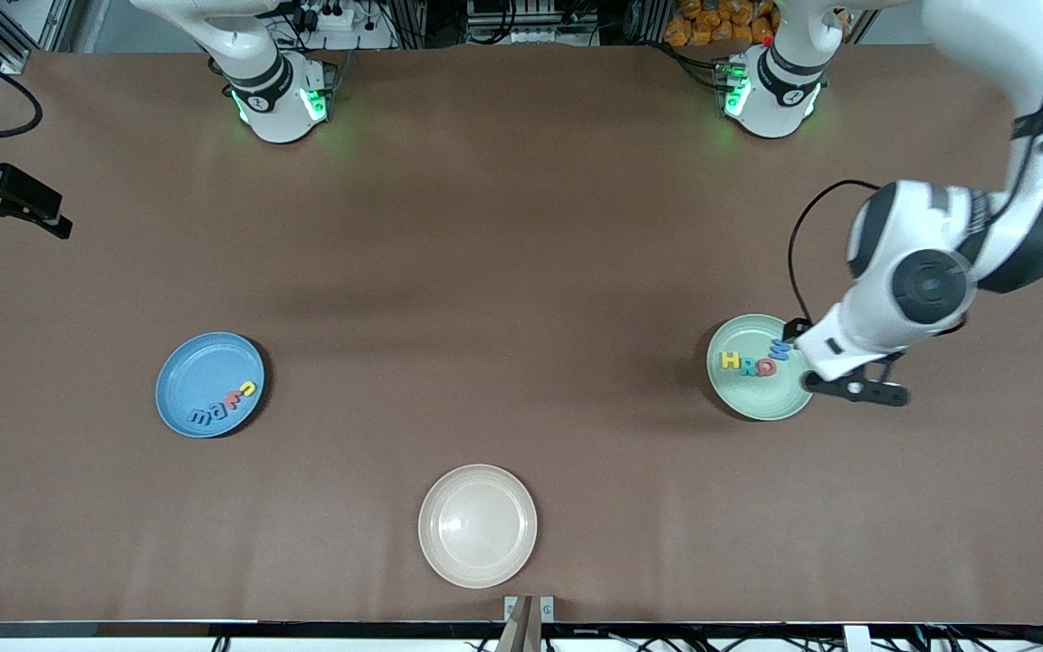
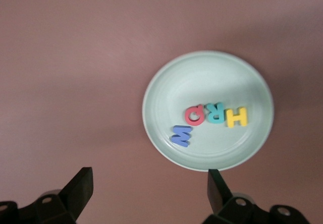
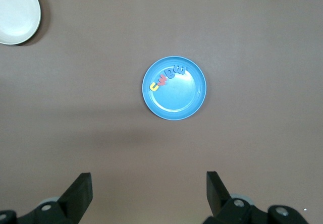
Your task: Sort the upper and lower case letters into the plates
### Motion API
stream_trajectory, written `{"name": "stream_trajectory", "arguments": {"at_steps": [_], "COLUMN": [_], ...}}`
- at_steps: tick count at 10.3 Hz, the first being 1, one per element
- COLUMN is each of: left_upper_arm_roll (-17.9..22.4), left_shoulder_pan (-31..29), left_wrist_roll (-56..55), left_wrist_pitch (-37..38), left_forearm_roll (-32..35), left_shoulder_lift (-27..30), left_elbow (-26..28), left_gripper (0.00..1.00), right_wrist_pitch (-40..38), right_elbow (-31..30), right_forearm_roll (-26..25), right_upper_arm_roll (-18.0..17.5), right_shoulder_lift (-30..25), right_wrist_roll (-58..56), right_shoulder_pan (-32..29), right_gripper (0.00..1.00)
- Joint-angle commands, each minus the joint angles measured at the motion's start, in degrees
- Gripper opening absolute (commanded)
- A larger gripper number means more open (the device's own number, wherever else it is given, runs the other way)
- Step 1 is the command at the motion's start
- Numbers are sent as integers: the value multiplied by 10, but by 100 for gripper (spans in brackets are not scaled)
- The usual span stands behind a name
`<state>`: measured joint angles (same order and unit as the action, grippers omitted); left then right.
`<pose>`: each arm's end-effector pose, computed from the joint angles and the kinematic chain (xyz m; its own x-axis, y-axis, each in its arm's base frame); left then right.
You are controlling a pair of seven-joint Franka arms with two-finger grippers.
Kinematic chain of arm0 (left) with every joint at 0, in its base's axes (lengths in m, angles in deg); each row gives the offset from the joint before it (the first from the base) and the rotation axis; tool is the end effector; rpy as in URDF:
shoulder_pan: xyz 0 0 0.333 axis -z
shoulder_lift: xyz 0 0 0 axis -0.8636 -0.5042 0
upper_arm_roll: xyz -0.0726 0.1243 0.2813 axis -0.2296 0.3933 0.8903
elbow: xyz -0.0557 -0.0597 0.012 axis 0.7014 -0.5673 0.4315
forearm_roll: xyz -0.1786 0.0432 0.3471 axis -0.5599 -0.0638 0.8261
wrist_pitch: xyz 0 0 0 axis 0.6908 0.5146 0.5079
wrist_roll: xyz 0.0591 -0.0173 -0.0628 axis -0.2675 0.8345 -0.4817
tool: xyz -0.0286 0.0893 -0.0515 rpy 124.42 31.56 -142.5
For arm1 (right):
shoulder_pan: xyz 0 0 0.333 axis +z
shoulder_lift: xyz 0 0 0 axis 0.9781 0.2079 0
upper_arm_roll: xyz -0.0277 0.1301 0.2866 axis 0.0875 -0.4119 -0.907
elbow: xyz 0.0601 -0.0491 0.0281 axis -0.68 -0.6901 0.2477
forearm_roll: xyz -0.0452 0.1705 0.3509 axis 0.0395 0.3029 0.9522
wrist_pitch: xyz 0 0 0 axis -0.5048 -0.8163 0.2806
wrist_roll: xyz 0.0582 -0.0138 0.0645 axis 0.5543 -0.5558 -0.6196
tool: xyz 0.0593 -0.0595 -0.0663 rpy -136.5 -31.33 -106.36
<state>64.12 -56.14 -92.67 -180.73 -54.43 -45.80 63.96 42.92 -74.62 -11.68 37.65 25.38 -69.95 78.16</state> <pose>0.6278 -0.0983 0.3988 0.9767 -0.1787 -0.1192 -0.1952 -0.9700 -0.1448 0.5493 -0.0122 0.6573 0.9998 -0.0156 0.0080 -0.0155 -0.9998 -0.0146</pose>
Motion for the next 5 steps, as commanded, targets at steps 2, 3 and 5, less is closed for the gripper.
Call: {"name": "stream_trajectory", "arguments": {"at_steps": [2, 3, 5], "left_upper_arm_roll": [-2, -1, 1], "left_shoulder_pan": [-34, -51, -69], "left_wrist_roll": [-2, -7, -29], "left_wrist_pitch": [75, 89, 98], "left_forearm_roll": [-64, -94, -119], "left_shoulder_lift": [-5, -3, 12], "left_elbow": [-129, -149, -162], "left_gripper": [100, 100, 100], "right_wrist_pitch": [-9, -9, -9], "right_elbow": [13, 13, 13], "right_forearm_roll": [-9, -9, -9], "right_upper_arm_roll": [0, 0, 0], "right_shoulder_lift": [5, 5, 5], "right_wrist_roll": [8, 10, 9], "right_shoulder_pan": [-2, -2, -2], "right_gripper": [100, 100, 100]}}
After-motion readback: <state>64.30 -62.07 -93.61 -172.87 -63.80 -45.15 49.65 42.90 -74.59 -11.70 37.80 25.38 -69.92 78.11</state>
